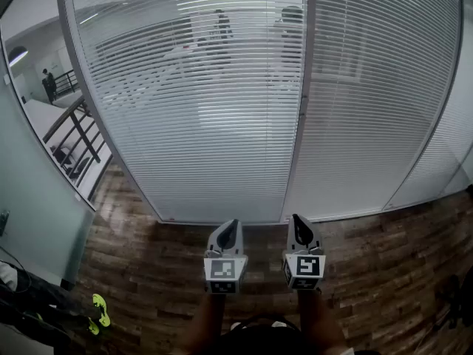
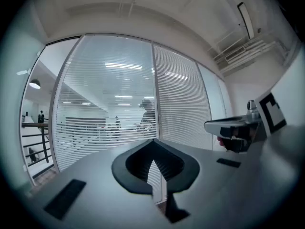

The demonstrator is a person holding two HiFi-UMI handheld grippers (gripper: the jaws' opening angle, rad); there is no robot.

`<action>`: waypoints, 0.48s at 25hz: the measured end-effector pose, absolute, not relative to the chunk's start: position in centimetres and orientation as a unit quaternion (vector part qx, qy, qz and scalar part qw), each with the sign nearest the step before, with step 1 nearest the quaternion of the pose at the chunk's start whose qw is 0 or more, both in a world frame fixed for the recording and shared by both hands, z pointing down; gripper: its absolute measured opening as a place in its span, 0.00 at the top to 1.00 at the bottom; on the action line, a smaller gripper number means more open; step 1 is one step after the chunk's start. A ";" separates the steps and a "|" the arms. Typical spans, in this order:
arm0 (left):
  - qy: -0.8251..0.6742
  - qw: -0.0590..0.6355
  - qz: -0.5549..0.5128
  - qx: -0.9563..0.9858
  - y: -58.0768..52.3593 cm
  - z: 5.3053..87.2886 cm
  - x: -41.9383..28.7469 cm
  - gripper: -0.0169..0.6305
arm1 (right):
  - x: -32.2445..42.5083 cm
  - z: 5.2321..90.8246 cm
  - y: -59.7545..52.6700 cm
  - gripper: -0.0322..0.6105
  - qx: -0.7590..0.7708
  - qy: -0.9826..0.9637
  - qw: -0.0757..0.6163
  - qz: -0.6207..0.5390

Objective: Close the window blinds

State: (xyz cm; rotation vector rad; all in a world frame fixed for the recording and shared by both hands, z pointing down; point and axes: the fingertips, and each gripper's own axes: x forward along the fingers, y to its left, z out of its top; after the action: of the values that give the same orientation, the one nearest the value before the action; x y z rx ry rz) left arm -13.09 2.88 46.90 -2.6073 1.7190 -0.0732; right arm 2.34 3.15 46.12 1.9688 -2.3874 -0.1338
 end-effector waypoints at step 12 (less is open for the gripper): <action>0.557 0.005 -0.036 -0.829 2.7 48.3 -12.5 0.98 | 3.7 46.3 3.5 0.95 0.624 -0.779 0.020 -0.061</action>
State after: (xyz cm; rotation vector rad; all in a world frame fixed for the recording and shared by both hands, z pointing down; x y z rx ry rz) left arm -12.46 2.73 48.26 -2.5970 1.7451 -0.1137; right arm 3.73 3.49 46.31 1.9362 -2.4146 -0.1892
